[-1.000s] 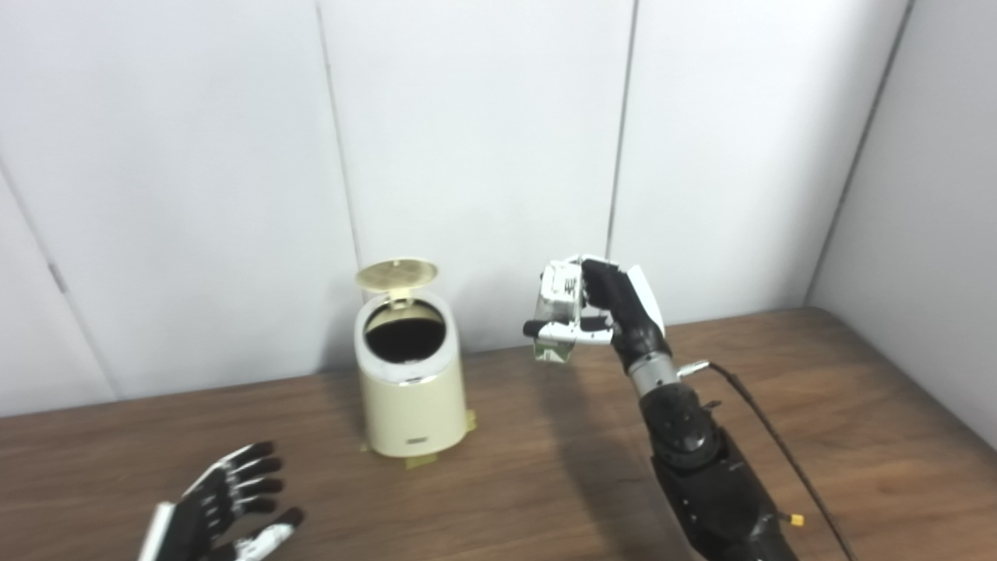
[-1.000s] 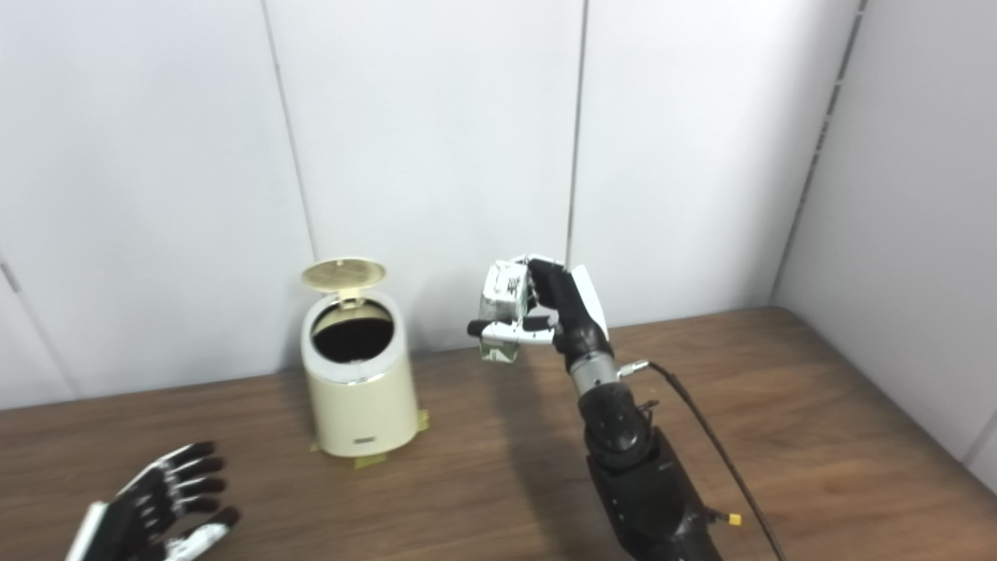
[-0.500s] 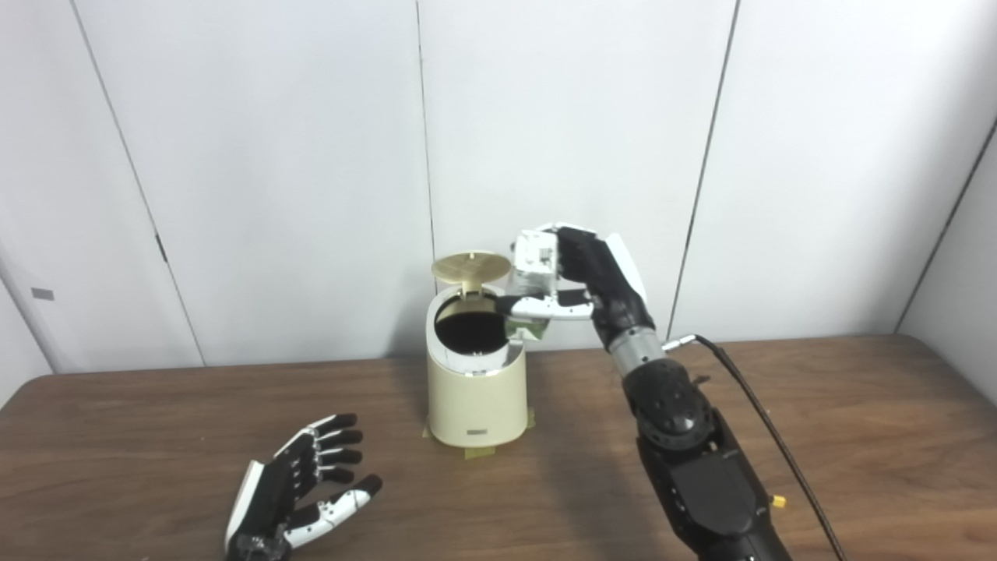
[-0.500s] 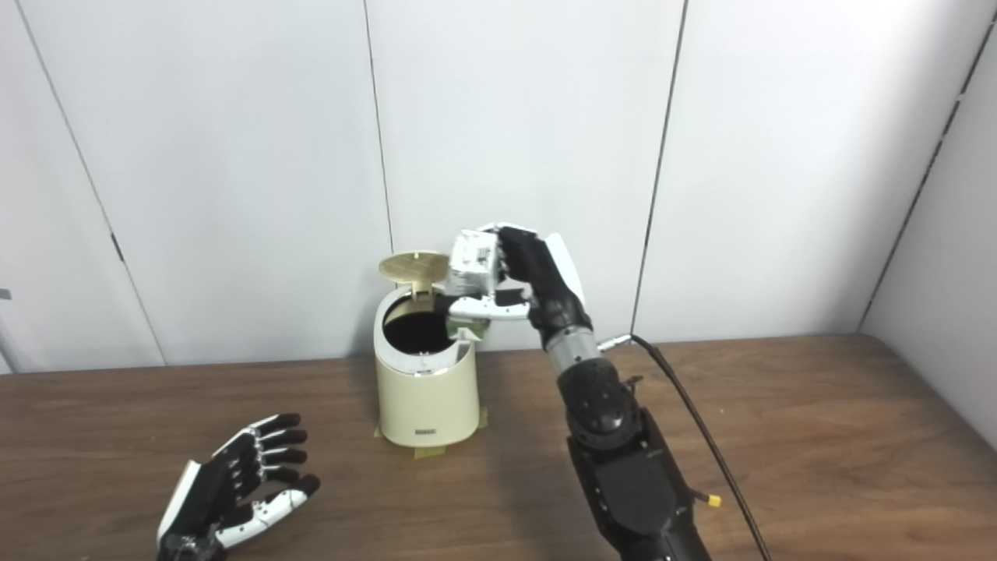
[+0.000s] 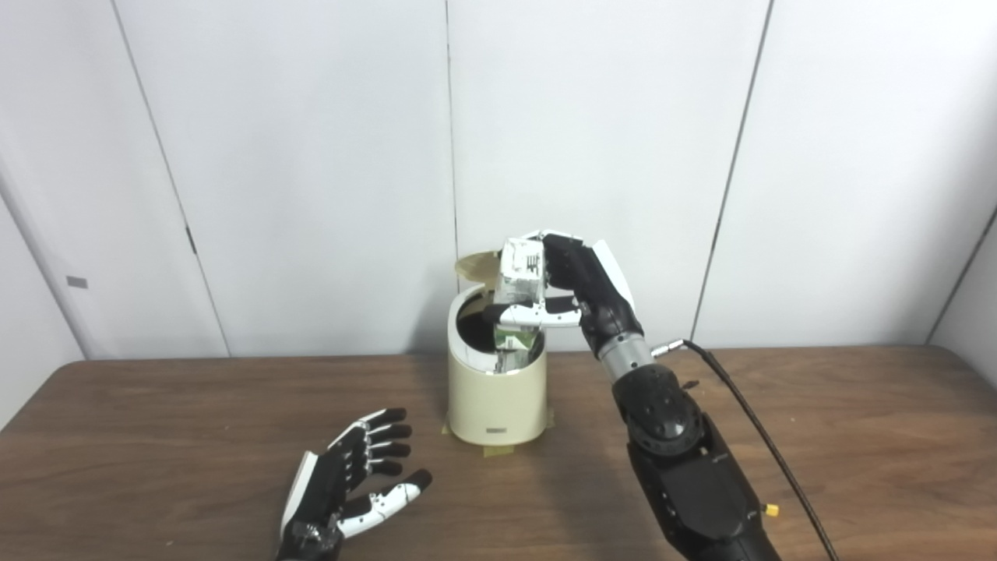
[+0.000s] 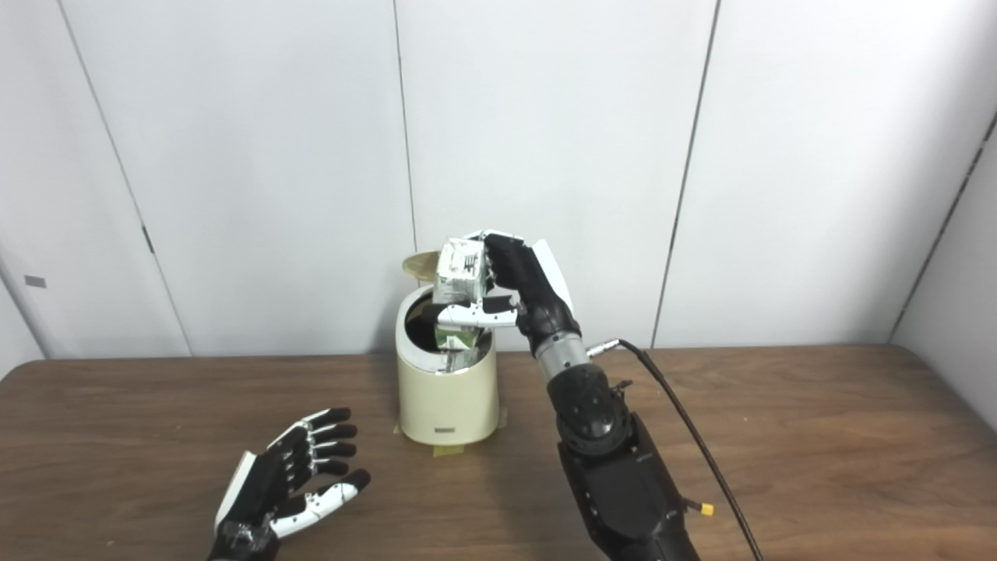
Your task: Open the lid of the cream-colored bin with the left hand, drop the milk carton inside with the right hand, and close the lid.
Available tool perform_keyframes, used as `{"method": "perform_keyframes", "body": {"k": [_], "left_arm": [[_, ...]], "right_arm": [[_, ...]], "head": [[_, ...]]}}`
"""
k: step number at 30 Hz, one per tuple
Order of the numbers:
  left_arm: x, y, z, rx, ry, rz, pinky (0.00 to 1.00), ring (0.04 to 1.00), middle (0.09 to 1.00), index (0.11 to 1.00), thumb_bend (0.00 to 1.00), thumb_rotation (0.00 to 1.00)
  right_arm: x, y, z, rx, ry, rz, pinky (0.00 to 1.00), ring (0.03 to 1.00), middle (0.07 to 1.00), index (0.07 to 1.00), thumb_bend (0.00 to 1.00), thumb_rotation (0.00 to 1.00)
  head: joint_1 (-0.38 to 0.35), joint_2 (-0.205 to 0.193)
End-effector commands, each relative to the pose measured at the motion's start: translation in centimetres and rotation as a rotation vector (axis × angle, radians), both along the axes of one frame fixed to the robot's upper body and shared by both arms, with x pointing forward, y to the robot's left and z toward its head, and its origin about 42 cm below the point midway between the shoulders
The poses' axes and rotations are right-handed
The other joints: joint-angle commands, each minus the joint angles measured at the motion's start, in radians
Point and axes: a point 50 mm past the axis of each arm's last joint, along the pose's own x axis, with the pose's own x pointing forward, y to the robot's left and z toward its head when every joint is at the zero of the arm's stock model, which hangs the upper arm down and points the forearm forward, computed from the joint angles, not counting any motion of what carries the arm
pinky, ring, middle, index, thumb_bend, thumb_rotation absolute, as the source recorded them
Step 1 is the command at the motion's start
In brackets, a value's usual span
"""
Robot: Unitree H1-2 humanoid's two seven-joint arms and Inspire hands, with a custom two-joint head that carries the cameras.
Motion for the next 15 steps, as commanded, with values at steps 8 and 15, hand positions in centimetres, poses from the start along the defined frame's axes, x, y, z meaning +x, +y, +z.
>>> {"method": "perform_keyframes", "body": {"k": [8, 15], "left_arm": [[0.5, -1.4, 1.4, -0.017, -0.064, -0.009, 0.64, 0.698, 0.739, 0.769, 0.69, 0.11], [0.3, -1.9, 1.6, -0.019, -0.067, -0.01, 0.64, 0.703, 0.744, 0.772, 0.68, 0.11]], "right_arm": [[1.7, 1.2, 4.2, -0.098, -0.264, 0.061, 0.3, 0.394, 0.484, 0.536, 0.51, 0.0], [2.8, 1.4, 3.9, -0.184, -0.323, 0.098, 0.32, 0.398, 0.484, 0.533, 0.51, 0.0]], "head": [[0.02, 0.007], [0.037, 0.014]]}}
